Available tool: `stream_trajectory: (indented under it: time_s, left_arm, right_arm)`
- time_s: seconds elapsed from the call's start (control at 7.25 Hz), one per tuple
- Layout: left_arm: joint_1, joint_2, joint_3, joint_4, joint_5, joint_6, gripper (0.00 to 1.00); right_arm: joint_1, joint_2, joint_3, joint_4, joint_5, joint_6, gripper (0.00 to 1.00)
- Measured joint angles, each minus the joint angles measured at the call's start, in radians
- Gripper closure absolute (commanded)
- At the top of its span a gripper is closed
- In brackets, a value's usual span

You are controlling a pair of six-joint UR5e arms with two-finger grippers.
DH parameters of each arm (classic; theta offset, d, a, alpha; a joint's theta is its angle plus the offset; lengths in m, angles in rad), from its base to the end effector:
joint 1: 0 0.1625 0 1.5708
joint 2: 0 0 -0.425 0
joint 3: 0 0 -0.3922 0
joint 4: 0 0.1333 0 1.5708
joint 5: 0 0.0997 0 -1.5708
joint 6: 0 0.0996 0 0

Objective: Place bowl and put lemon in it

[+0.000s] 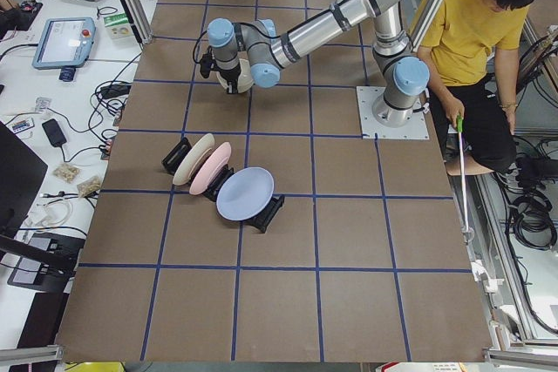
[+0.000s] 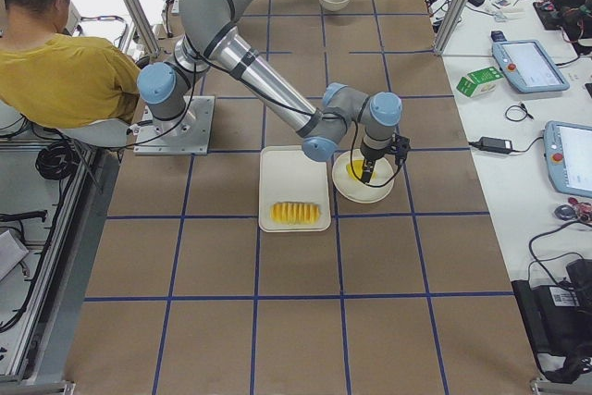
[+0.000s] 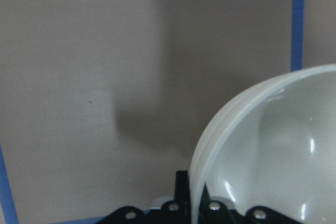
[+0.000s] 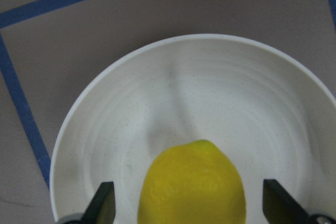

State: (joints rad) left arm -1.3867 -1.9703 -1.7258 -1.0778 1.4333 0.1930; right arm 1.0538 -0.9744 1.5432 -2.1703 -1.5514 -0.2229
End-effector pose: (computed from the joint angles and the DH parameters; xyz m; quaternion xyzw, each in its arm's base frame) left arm -0.0361 -0.6091 0.2429 -0.0023 -0.9972 -0.0173 0.0732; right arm -0.2145 -0.6509 0.2064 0.1463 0.9891 -0.0178 0.0035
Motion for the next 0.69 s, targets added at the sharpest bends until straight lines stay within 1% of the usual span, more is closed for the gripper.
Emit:
stream_trajectory:
  time_s: [0.14,0.28,0.55,0.69]
  left_arm:
    - [-0.055,0.016,0.001,-0.013,-0.023,-0.068,1.0]
    - [-0.133,0.02,0.004,-0.006,-0.046,-0.151,1.0]
    - [-0.261,-0.012,-0.002,0.093,-0.064,-0.307,1.0]
    - [-0.311,-0.028,-0.018,0.138,-0.066,-0.353,1.0]
  right_arm:
    - [0.0,0.006,0.003,-0.004,0.001,0.0,0.96]
    - [0.0,0.007,0.006,-0.002,0.001,0.0,1.0]
    - [0.0,0.0,0.004,0.015,-0.004,0.001,1.0]
    - [0.001,-0.023,0.001,0.047,-0.008,0.001,1.0]
